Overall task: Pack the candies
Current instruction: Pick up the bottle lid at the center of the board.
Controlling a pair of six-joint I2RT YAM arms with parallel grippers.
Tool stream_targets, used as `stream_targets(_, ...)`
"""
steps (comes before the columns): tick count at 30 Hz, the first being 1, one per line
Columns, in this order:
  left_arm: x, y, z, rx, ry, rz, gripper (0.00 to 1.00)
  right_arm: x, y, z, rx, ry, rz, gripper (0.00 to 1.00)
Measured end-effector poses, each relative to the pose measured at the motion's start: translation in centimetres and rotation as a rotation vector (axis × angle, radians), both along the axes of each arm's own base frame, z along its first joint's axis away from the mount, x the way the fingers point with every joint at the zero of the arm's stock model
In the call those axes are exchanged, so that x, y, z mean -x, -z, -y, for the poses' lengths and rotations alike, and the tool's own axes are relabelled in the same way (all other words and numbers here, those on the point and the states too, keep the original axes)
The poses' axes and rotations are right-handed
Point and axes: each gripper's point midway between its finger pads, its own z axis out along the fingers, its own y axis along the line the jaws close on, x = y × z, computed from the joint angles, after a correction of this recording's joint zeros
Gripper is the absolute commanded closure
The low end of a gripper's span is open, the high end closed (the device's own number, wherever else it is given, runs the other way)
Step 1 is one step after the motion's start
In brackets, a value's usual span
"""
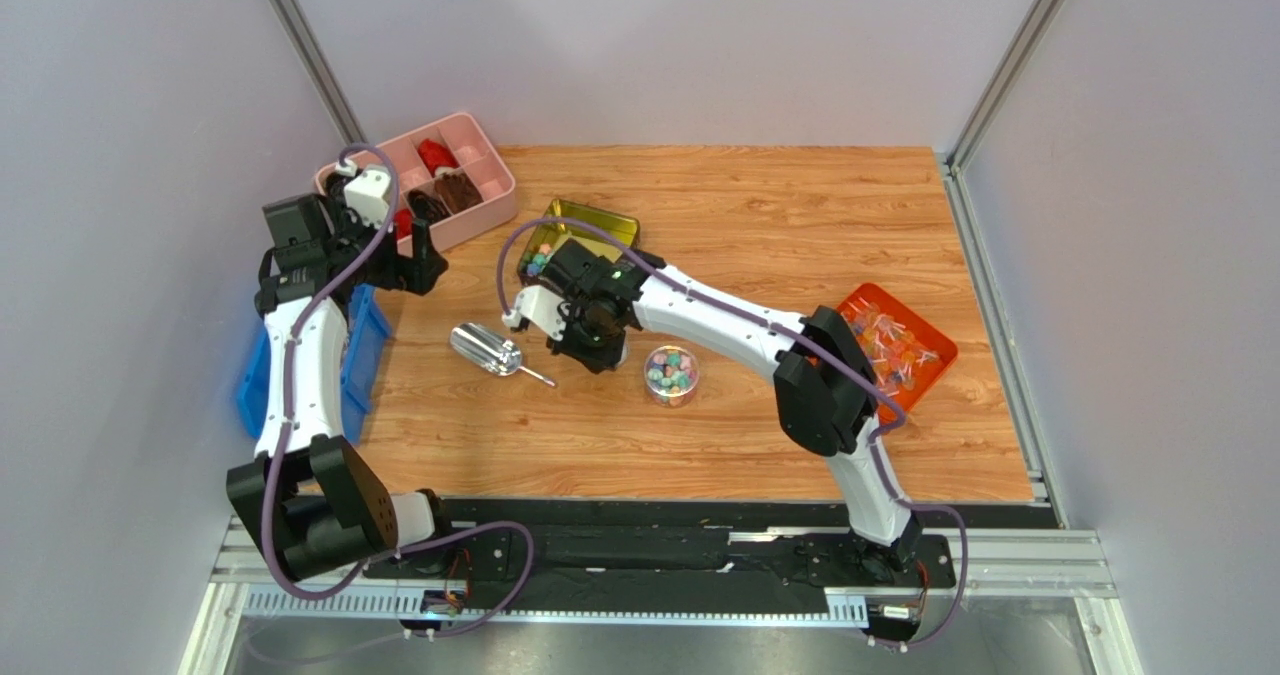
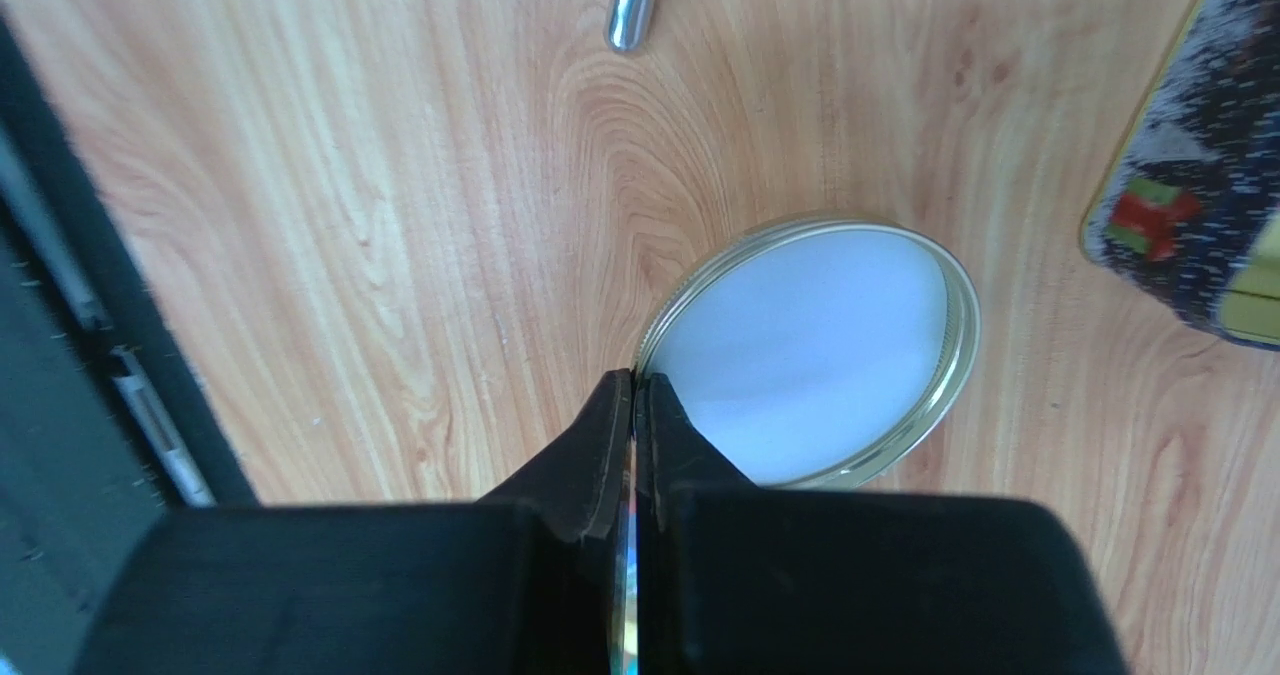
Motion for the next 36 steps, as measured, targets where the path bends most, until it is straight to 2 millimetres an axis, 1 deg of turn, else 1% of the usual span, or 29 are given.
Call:
stream_targets(1, -0.2, -0.1, 0.4, 0.001, 0.035, 0.009, 0.01, 0.0, -0.9, -0.1, -0.023, -0.005, -0.015, 1.0)
stream_targets(4, -0.5, -1.0, 2.5, -0.005, 0.206, 0.064, 0.01, 0.5, -3.6, 0.1, -0.087, -0.019, -0.066, 1.0)
stream_targets(6, -0.3, -1.6, 4.0, -0.015, 0.323, 0.104, 0.01, 0.9, -5.3, 0.4, -0.13, -0.028, -0.107, 1.0)
stream_targets(10, 0.9, -2.1, 8.0, -0.063, 0.579, 0.194, 0.01, 1.7, -8.9, 0.5, -0.236, -0.053, -0.192, 1.0)
stream_targets(13, 2.1, -1.6, 11.2, -0.091, 0.761, 0.238, 0.01, 2.0, -11.0, 0.6, -0.317, -0.069, -0.267, 1.0)
stream_targets(14, 2.8, -1.3, 12.5, -0.102, 0.843, 0.263, 0.01, 2.5, -11.8, 0.7, -0.35, -0.081, -0.313, 1.0)
stream_targets(15, 3.3, -1.1, 13.1, -0.108, 0.885, 0.276, 0.01, 2.2, -12.0, 0.9, -0.357, -0.073, -0.318, 1.0)
stream_targets(18, 5.1, -0.5, 15.4, -0.124, 1.053, 0.347, 0.04, 2.6, -12.6, 1.6, -0.389, -0.074, -0.387, 1.0)
stream_targets(20, 6.4, -0.1, 16.5, -0.132, 1.15, 0.378, 0.08, 2.8, -12.9, 1.9, -0.4, -0.077, -0.419, 1.0)
stream_targets(22, 7.3, 0.3, 17.3, -0.139, 1.241, 0.411, 0.1, 3.3, -13.1, 2.1, -0.411, -0.087, -0.448, 1.0)
stream_targets(24, 7.4, 0.6, 17.9, -0.128, 1.302, 0.433, 0.09, 3.8, -13.3, 2.1, -0.42, -0.102, -0.474, 1.0)
stream_targets(25, 7.1, 0.7, 18.1, -0.124, 1.319, 0.439, 0.07, 4.0, -13.4, 2.2, -0.424, -0.108, -0.482, 1.0)
stream_targets(27, 6.2, 0.9, 18.7, -0.118, 1.355, 0.466, 0.07, 4.5, -13.7, 2.2, -0.434, -0.122, -0.505, 1.0)
stream_targets(28, 6.1, 1.2, 18.9, -0.114, 1.368, 0.472, 0.07, 4.7, -13.8, 2.2, -0.437, -0.126, -0.515, 1.0)
stream_targets(31, 7.0, 1.8, 19.6, -0.095, 1.404, 0.469, 0.09, 5.2, -14.3, 2.2, -0.455, -0.147, -0.531, 1.0)
stream_targets(34, 7.8, 1.4, 20.8, -0.07, 1.439, 0.491, 0.1, 5.4, -15.2, 2.0, -0.484, -0.171, -0.534, 1.0)
stream_targets(36, 8.4, 1.4, 21.3, -0.056, 1.457, 0.498, 0.14, 5.4, -15.8, 1.9, -0.505, -0.186, -0.529, 1.0)
